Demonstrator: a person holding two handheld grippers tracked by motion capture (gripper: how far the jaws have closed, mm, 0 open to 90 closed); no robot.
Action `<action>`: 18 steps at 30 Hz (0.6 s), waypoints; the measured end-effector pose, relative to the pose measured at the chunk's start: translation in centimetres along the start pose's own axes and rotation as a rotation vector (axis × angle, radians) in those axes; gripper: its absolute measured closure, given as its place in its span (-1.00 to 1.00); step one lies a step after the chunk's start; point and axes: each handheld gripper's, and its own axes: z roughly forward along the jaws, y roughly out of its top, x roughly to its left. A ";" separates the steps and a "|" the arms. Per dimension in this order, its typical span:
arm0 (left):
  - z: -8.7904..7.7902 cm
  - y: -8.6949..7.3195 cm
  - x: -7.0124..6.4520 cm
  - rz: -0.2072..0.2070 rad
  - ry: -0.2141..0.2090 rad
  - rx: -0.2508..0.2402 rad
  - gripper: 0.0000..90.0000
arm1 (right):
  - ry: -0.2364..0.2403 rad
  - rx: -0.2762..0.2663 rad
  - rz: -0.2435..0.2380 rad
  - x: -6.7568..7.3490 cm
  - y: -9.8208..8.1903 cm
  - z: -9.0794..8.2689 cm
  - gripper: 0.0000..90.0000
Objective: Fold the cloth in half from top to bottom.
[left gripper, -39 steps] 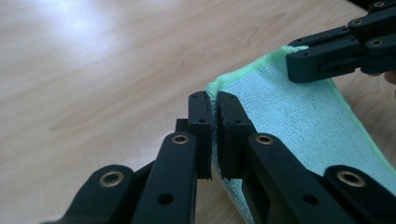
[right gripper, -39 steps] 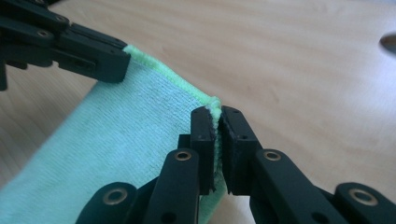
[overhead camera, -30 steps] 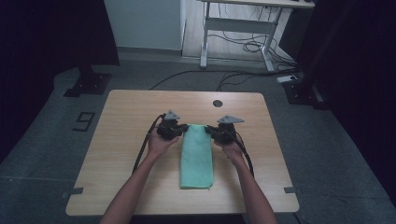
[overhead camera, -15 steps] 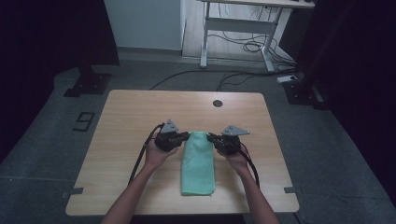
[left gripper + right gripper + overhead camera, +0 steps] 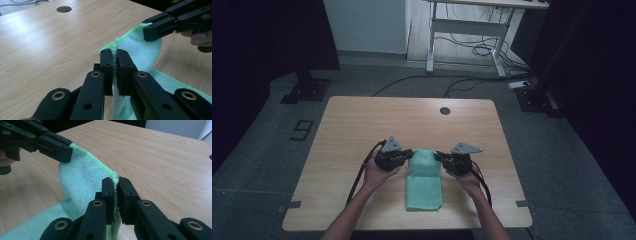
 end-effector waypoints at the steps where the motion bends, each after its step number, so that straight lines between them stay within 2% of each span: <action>1: -0.1 -0.1 -0.1 0.001 -0.002 0.001 0.87 | 0.000 0.000 0.000 0.0 0.0 0.0 0.84; 10: 0.0 -0.7 -0.1 -0.020 -0.015 0.014 0.87 | 0.014 0.024 0.013 0.3 -0.5 0.0 0.84; 18: -0.3 -0.9 -0.6 -0.011 -0.015 0.004 0.89 | 0.030 0.015 0.036 0.5 -0.8 -0.2 0.85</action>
